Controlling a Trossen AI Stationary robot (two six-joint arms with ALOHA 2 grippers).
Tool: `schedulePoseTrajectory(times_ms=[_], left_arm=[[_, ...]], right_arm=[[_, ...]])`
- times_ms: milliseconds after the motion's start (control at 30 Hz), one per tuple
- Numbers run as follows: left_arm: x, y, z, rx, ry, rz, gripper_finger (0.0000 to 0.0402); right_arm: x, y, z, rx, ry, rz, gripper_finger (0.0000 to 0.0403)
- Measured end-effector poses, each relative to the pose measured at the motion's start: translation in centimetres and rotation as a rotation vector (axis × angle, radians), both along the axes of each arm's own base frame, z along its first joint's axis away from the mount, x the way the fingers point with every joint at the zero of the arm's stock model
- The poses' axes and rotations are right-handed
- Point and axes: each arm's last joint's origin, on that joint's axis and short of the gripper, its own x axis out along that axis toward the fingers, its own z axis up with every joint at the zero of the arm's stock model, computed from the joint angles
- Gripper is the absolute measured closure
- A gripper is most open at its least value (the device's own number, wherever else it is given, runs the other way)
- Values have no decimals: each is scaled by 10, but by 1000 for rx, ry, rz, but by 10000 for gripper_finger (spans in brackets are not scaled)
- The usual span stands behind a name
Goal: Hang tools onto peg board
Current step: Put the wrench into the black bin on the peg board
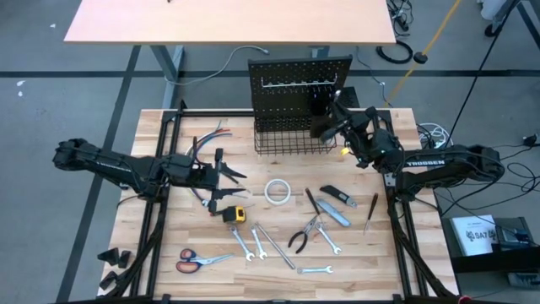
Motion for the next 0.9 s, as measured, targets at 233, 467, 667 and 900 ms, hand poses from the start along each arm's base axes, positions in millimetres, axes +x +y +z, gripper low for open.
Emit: schedulePoseTrajectory(times_ms=[233, 467, 667, 900], left_arm=[[0, 0, 0, -1, -3, 0, 224], [0, 0, -2, 1, 26, 0, 224], [0, 0, -3, 0, 31, -7, 224], [-1, -1, -3, -3, 35, -25, 224]], right_arm=[[0, 0, 0, 14, -19, 3, 377], [3, 0, -5, 24, 29, 48, 377], [8, 2, -11, -62, 211, 169, 368], [7, 0, -6, -84, 161, 194, 373]])
